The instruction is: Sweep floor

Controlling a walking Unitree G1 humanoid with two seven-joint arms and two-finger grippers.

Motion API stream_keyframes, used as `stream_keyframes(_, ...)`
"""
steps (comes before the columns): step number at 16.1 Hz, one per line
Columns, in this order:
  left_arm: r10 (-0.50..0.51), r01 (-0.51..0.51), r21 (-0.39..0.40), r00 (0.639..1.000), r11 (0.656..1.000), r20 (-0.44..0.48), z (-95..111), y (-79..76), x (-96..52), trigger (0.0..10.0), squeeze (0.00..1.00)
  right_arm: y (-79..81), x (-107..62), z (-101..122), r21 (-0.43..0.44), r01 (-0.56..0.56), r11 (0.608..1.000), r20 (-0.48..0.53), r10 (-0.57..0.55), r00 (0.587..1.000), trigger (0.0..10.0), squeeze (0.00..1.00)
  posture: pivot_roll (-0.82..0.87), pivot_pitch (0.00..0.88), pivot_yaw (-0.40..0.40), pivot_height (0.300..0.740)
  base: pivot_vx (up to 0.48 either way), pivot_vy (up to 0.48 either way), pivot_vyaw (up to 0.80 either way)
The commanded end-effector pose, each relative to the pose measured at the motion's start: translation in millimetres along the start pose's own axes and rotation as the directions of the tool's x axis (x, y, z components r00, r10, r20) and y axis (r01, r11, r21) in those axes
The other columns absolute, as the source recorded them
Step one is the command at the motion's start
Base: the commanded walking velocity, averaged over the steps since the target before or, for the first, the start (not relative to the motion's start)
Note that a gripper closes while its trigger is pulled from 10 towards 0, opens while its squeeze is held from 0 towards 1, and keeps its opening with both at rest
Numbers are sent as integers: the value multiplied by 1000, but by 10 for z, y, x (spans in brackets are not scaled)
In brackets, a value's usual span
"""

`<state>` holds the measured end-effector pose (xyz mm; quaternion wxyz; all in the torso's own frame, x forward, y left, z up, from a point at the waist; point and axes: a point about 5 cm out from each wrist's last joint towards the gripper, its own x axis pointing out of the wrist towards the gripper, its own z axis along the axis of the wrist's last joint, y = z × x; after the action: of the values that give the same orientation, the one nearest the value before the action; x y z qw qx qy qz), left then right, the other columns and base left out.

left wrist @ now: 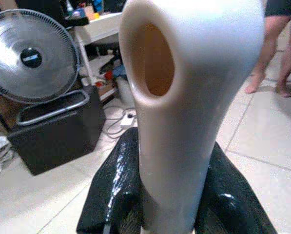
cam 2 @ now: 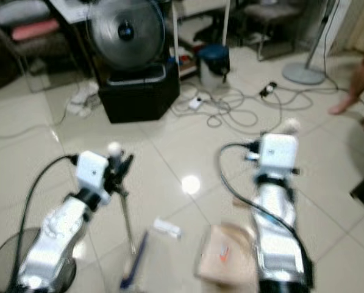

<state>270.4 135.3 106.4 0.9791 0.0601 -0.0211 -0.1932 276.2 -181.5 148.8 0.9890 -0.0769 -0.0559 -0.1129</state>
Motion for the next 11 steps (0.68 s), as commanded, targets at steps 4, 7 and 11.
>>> stream_keyframes(4, -4, 3, 22, 1000, 1000, 24, 54, -7, 39, 10000, 0, -52, 19, 33, 21, 23, 1000, 17, -23, 1000, 10000, 0, -54, 37, 91, 740, 337, 0, 0)
stream_keyframes(7, -7, 6, 24, 1000, 1000, 26, 53, -9, 50, 10000, 0, -51, 16, -1, 50, 30, 998, -4, -30, 1000, 10000, 0, -58, 30, 94, 740, 338, 0, 0)
stream_keyframes(11, -7, 6, 27, 1000, 1000, 27, 51, -3, 54, 10000, 0, -49, 15, -8, 55, 28, 998, -3, -28, 1000, 10000, 0, -55, 27, 96, 740, 337, 0, 0)
